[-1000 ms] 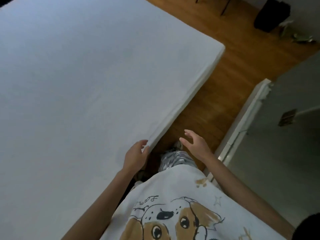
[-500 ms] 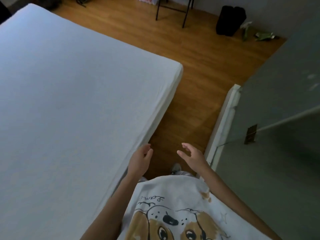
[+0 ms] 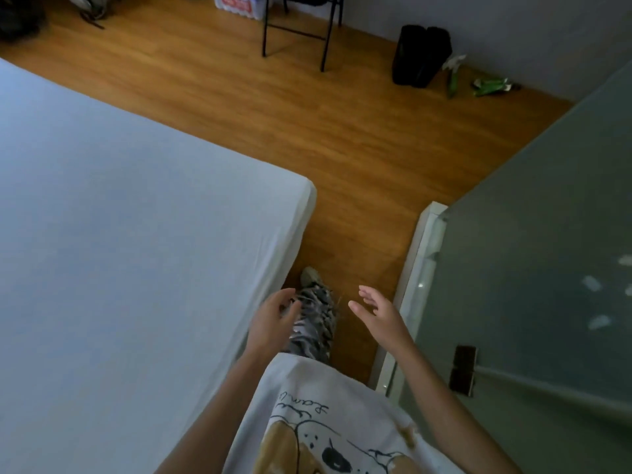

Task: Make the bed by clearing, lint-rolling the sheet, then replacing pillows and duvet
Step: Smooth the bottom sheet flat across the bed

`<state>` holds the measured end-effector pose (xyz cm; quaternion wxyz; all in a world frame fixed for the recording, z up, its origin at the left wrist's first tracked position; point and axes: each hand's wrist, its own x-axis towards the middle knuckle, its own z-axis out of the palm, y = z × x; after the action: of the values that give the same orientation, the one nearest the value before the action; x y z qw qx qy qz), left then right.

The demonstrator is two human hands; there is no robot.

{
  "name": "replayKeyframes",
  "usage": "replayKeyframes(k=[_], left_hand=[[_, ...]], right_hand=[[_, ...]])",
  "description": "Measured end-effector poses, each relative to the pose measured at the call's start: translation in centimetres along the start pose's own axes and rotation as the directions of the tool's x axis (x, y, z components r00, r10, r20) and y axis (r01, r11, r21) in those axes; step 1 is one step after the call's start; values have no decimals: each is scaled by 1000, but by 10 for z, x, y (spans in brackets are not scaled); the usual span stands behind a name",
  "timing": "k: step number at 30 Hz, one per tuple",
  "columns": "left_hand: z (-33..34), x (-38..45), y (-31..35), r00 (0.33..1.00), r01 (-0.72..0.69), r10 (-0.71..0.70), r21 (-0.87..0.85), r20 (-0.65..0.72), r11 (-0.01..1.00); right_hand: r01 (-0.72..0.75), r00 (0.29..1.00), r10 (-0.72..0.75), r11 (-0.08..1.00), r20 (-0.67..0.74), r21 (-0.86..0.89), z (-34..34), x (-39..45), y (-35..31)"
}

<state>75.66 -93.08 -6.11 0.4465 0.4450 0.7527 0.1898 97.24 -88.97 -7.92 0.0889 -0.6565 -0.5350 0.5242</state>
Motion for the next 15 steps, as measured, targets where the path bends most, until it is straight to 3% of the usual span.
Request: replayKeyframes(k=[9, 15], left_hand=[[-35, 226, 151, 993, -82, 79, 28, 84, 996], [-57, 335, 215, 992, -90, 81, 94, 98, 991]], right_hand=[[-44, 996, 41, 998, -74, -36, -126, 185, -112], [-2, 1000, 2, 998, 1, -55, -178, 301, -181]])
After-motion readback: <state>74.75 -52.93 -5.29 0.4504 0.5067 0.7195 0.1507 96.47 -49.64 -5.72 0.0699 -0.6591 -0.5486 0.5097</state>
